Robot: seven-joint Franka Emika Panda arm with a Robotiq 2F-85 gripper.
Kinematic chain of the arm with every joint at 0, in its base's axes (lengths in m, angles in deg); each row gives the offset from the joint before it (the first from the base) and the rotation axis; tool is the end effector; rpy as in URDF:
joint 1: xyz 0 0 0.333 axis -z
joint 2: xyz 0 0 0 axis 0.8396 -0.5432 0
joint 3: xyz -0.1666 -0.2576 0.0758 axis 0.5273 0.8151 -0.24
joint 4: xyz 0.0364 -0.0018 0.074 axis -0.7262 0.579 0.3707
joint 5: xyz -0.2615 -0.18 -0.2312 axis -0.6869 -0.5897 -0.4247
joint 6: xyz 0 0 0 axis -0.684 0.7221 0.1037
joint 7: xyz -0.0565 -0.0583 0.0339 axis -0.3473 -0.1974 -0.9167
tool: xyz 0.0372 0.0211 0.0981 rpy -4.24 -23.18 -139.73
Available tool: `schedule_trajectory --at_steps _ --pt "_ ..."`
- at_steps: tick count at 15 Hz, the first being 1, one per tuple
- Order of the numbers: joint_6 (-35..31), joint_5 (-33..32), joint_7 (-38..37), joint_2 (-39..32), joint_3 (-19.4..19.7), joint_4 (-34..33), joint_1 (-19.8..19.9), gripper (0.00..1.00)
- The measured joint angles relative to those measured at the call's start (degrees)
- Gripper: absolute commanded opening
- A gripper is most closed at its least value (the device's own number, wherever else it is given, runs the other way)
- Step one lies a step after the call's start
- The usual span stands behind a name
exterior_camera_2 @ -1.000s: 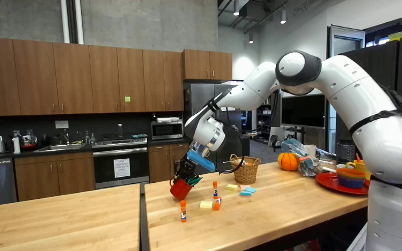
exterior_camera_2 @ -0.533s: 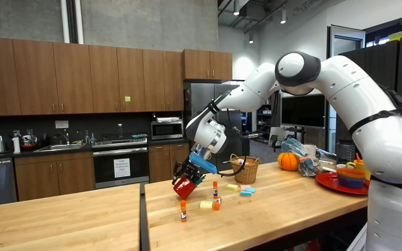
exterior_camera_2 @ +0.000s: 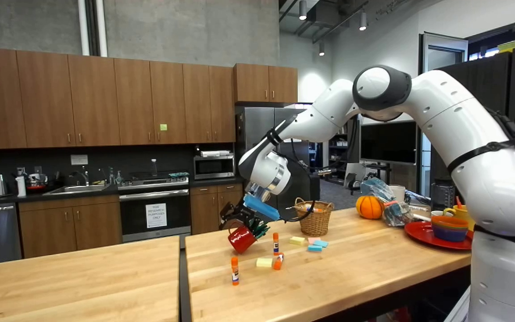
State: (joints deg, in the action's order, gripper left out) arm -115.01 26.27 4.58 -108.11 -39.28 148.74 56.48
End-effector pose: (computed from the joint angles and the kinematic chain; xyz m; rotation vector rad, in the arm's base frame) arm 0.6453 0.1575 0.2528 -2.5362 0.3347 -0.3219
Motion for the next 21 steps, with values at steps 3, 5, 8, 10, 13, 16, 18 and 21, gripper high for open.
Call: schedule_trajectory --at_steps 3,5,8,10,13,16,18,21 --pt "1.8 -4.1 -1.2 0.5 1.6 0.0 -0.5 1.0" --pt "3.2 -6.4 -1.6 0.7 2.2 0.0 -0.5 1.0" --pt "5.1 -10.4 -3.0 0.8 3.1 -0.1 -0.6 1.0" --pt "5.6 -13.4 -4.1 1.1 3.4 -0.3 -0.6 1.0" --pt "5.8 -17.0 -5.4 2.3 3.6 -0.4 -0.9 1.0" --pt "6.8 -19.4 -6.3 3.6 3.6 -0.6 -1.4 1.0" --pt "8.0 -21.6 -8.0 4.1 4.1 -0.7 -2.2 1.0" --pt "10.6 -27.6 -14.0 4.6 7.0 -0.7 -5.3 1.0"
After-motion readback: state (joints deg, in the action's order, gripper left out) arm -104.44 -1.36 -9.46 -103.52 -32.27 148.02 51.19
